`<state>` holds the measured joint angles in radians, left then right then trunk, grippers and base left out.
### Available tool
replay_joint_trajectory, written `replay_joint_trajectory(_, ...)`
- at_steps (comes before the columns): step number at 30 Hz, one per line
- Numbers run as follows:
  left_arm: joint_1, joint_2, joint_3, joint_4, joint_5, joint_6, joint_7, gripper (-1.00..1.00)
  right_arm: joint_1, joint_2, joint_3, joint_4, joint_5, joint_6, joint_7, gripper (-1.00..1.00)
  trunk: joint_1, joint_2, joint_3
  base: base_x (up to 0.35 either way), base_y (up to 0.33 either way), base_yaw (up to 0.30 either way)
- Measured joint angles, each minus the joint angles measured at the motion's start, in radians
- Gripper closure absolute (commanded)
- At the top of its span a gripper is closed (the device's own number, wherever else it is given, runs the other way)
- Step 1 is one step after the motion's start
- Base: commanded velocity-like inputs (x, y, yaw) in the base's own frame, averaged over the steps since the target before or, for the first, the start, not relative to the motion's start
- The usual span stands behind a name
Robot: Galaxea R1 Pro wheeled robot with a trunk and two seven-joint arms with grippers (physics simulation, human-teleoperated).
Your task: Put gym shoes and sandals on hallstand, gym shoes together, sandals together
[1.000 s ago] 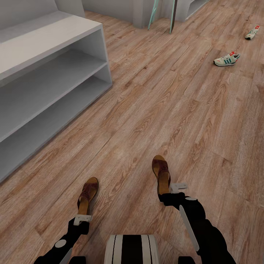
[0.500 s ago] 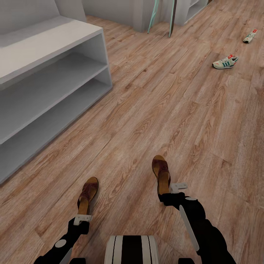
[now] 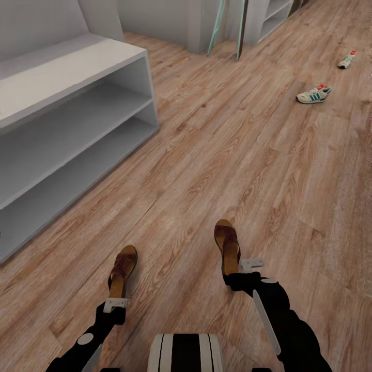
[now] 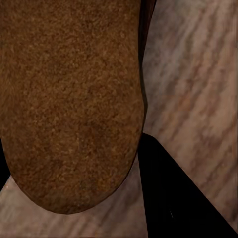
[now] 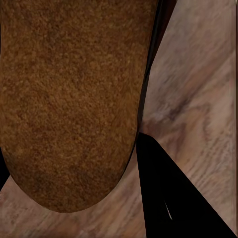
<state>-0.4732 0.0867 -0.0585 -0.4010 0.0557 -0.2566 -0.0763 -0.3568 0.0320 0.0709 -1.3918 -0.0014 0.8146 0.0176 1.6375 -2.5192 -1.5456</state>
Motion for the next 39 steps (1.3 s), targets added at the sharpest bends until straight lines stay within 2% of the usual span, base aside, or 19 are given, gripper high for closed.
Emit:
replay_joint_trajectory(1,-0.002,0.000,0.008,-0.037,0.012,0.004,0.002,1.00,0.001,0.000,0.000,-0.001,0.001,0.000,0.000,1.00,0.000,0.000,0.004,0.000,0.000,0.000)
replay_joint_trajectory(3,-0.003,-0.001,0.008,-0.110,0.025,0.056,0.003,1.00,0.001,0.000,0.000,-0.001,0.002,-0.001,-0.001,1.00,-0.001,0.001,0.012,0.000,0.000,0.000)
replay_joint_trajectory(5,-0.004,-0.001,0.009,-0.170,0.029,0.134,0.003,1.00,0.001,0.000,0.000,-0.001,0.002,-0.001,-0.001,1.00,-0.002,0.001,0.019,0.000,0.000,0.000)
replay_joint_trajectory(6,-0.005,-0.002,0.008,-0.222,0.031,0.197,0.002,1.00,0.001,0.000,0.000,-0.001,0.002,-0.001,-0.002,1.00,-0.003,0.001,0.023,0.000,0.000,0.000)
replay_joint_trajectory(7,-0.005,-0.002,0.008,-0.250,0.032,0.225,0.002,1.00,0.001,0.000,0.000,-0.001,0.002,-0.001,-0.002,1.00,-0.003,0.002,0.027,0.000,0.000,0.000)
replay_joint_trajectory(8,-0.005,-0.003,0.007,-0.320,0.034,0.285,0.001,1.00,0.001,0.000,-0.001,0.000,0.002,-0.001,-0.003,1.00,-0.004,0.002,0.031,0.000,0.000,0.000)
replay_joint_trajectory(11,-0.006,-0.005,0.006,-0.414,0.035,0.336,0.002,1.00,0.002,0.000,-0.001,0.000,0.000,-0.001,-0.003,1.00,-0.005,0.003,0.043,0.000,0.000,0.000)
replay_joint_trajectory(14,-0.005,-0.021,0.004,-0.455,0.034,0.352,0.002,1.00,0.000,-0.001,-0.001,0.000,0.001,-0.002,-0.001,1.00,-0.006,0.003,0.054,0.000,0.000,0.000)
replay_joint_trajectory(15,-0.005,-0.062,0.001,-0.475,0.032,0.360,0.004,1.00,-0.001,-0.001,-0.001,0.000,0.000,-0.005,0.000,1.00,-0.007,0.004,0.058,0.000,0.000,0.000)
replay_joint_trajectory(16,-0.005,-0.078,-0.001,-0.479,0.030,0.362,0.004,1.00,-0.002,0.000,-0.001,0.000,0.001,-0.012,0.000,1.00,-0.007,0.004,0.062,0.000,0.000,0.000)
replay_joint_trajectory(39,0.005,-0.084,-0.001,-0.476,0.036,0.361,0.003,1.00,-0.002,0.000,0.000,0.000,0.000,-0.039,-0.006,1.00,-0.018,0.009,0.183,0.000,0.000,0.000)
